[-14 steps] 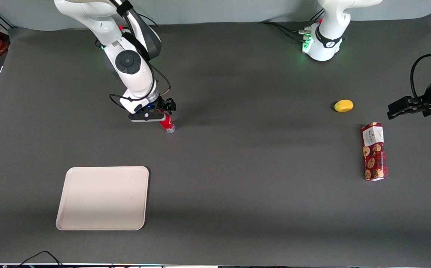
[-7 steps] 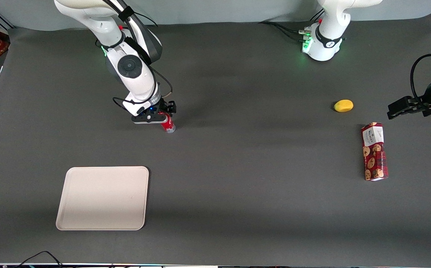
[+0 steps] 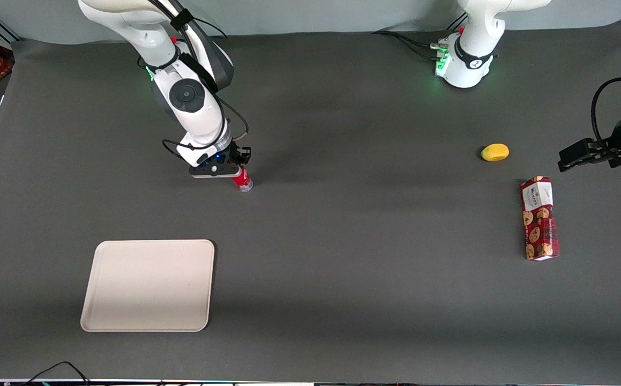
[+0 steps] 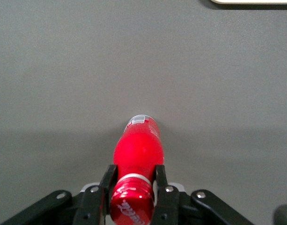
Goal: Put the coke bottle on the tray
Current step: 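Lift the bottle and carry it toward the white tray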
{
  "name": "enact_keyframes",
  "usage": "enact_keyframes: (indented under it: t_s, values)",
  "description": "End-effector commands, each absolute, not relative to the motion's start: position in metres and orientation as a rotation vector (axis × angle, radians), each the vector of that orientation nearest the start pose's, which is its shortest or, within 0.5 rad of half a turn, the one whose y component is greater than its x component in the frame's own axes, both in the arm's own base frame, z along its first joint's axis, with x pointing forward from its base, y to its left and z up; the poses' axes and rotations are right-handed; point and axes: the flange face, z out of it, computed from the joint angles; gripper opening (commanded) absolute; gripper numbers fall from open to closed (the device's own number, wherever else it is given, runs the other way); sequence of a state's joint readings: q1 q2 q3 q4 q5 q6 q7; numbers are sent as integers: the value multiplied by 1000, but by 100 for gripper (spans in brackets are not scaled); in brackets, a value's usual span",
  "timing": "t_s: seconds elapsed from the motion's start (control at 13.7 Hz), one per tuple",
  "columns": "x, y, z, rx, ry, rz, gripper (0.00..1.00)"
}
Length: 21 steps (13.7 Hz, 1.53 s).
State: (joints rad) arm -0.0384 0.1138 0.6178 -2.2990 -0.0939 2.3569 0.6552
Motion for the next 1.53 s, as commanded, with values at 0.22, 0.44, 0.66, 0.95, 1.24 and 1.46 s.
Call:
enact_keyframes:
  t_s: [0.22,0.44,0.66,0.95,1.24,1.46]
  values:
    - [461,291,408,-3230,79,7,0]
    - [489,289,492,-3187,41,35,0]
    - [539,221,563,-3148,-111,-4,0]
    - [605,136,586,-3112,-378,-40,0]
    - [655,55,558,-3085,-632,-20,0]
    - [689,-12,518,-3064,-831,26,0]
